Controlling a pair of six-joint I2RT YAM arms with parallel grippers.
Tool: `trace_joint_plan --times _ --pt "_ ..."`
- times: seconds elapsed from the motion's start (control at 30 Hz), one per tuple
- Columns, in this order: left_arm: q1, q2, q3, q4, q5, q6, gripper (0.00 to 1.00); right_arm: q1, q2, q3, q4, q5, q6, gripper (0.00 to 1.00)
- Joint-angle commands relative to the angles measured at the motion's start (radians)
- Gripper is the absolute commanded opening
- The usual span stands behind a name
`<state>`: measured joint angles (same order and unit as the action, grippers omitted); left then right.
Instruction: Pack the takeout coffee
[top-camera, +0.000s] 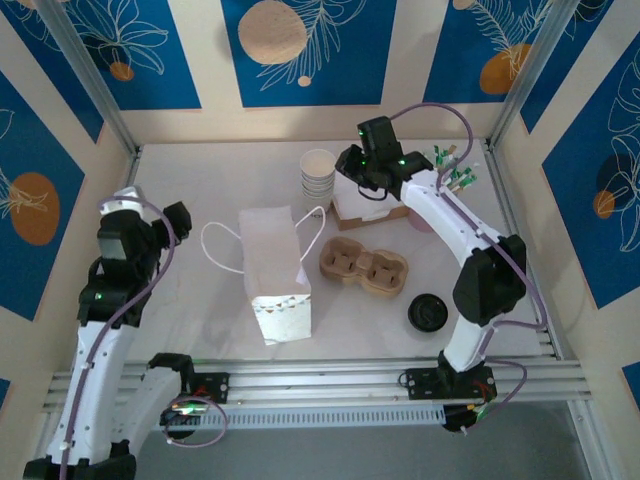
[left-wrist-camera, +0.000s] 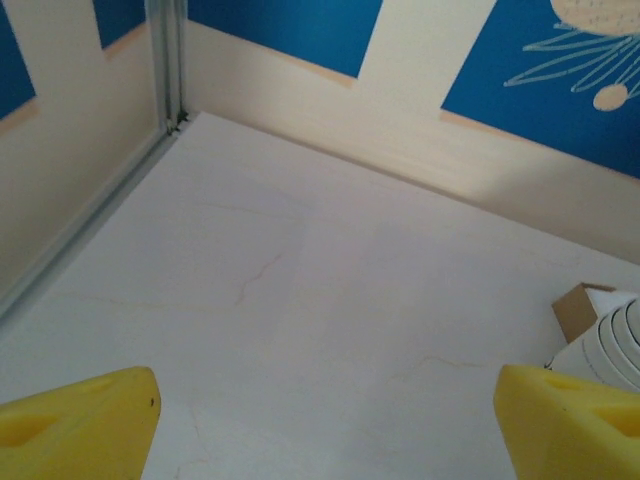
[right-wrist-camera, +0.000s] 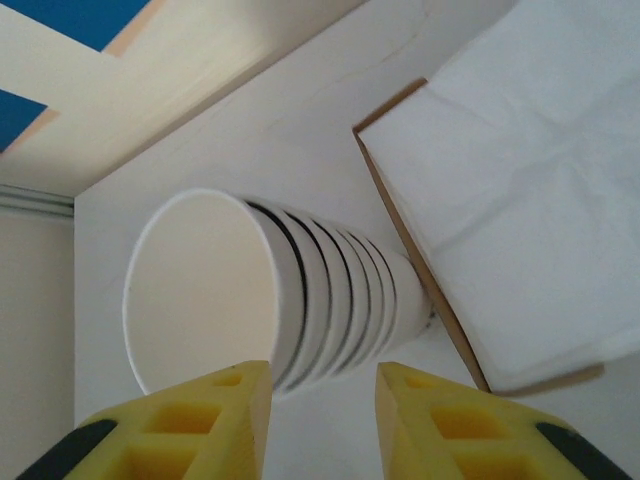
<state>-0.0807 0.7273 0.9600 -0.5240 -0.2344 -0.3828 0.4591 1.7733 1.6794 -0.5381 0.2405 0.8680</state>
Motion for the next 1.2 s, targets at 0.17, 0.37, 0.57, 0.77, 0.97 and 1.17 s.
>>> trace_joint_plan --times 0.17,0.37,0.57,0.77,0.97,1.17 --pt "0.012 0.003 -0.008 -0.032 -0.067 0.036 0.87 0.023 0.100 0.138 -0.036 0.017 -0.011 0.35" --pt "0.012 0.025 -0.015 -0.021 0.012 0.031 0.85 0.049 0.133 0.170 -0.041 0.069 -0.033 0.35" --pt "0.013 0.035 -0.015 -0.014 0.026 0.019 0.85 0.059 0.183 0.232 -0.093 0.107 -0.039 0.34" --pt "0.018 0.056 -0.022 0.001 0.045 0.013 0.85 0.079 0.201 0.270 -0.115 0.161 -0.049 0.23" --pt "0.018 0.072 -0.020 -0.002 0.050 0.008 0.85 0.089 0.223 0.312 -0.173 0.220 -0.050 0.20" --pt "0.018 0.057 -0.028 -0.001 0.052 -0.010 0.85 0.095 0.253 0.361 -0.231 0.249 -0.079 0.25"
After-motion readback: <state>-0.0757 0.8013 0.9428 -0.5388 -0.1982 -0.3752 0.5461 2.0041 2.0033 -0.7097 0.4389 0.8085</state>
